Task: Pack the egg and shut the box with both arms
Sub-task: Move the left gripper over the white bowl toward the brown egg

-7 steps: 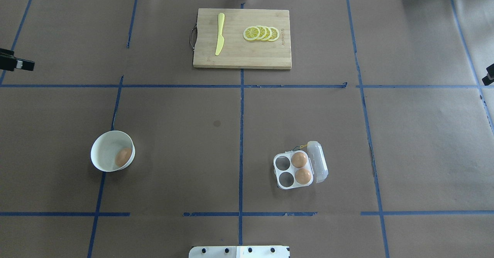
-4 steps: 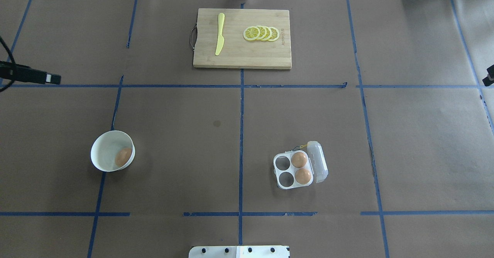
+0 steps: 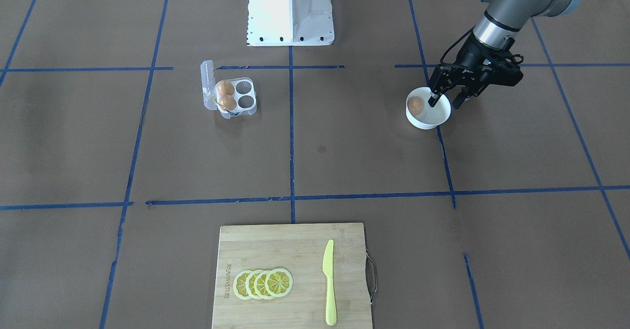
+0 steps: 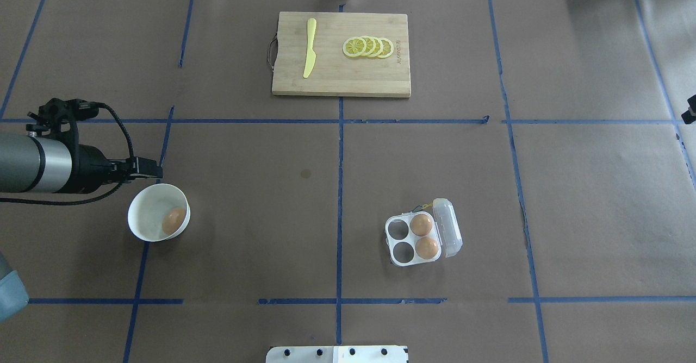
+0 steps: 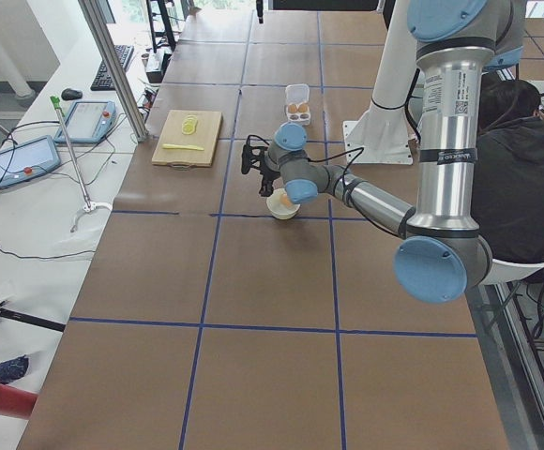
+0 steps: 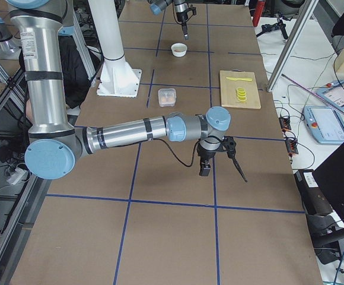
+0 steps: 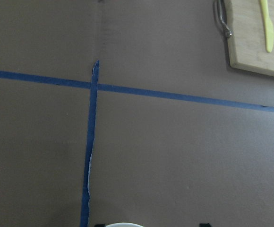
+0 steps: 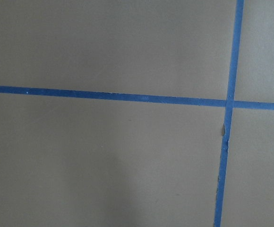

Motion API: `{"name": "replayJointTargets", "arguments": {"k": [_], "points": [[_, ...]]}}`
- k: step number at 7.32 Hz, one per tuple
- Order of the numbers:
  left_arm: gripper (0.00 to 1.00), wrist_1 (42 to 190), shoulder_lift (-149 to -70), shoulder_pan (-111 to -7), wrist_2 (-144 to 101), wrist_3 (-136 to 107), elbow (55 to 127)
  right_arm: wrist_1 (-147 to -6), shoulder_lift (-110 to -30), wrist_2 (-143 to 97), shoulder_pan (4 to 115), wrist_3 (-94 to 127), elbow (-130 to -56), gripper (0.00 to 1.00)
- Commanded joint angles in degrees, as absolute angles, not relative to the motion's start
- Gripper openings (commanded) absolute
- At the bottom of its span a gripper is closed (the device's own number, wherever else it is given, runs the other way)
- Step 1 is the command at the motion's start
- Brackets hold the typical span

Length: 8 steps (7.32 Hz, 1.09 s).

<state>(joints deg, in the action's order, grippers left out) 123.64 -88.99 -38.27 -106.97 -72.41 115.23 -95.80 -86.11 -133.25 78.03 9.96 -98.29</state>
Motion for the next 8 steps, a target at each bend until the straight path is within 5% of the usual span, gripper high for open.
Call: {"name": "replayJointTargets", "arguments": {"k": [1,4,8], "points": [[0.73,122.1,-88.8,-32.7,-102.9,-72.0,114.6,-95.8,-86.1,-133.2,78.0,9.9,-98.3,1.0],[0.55,122.5,-88.6,-27.6,-98.3,-66.8,114.7,-95.8,-86.1,-133.1,78.0,9.8,-98.2,1.0],[0.57,122.6,-88.5,-28.4,-98.4,-59.9,113.3,-95.8,-86.1,-133.0,78.0,9.9,-98.3,1.0]]}}
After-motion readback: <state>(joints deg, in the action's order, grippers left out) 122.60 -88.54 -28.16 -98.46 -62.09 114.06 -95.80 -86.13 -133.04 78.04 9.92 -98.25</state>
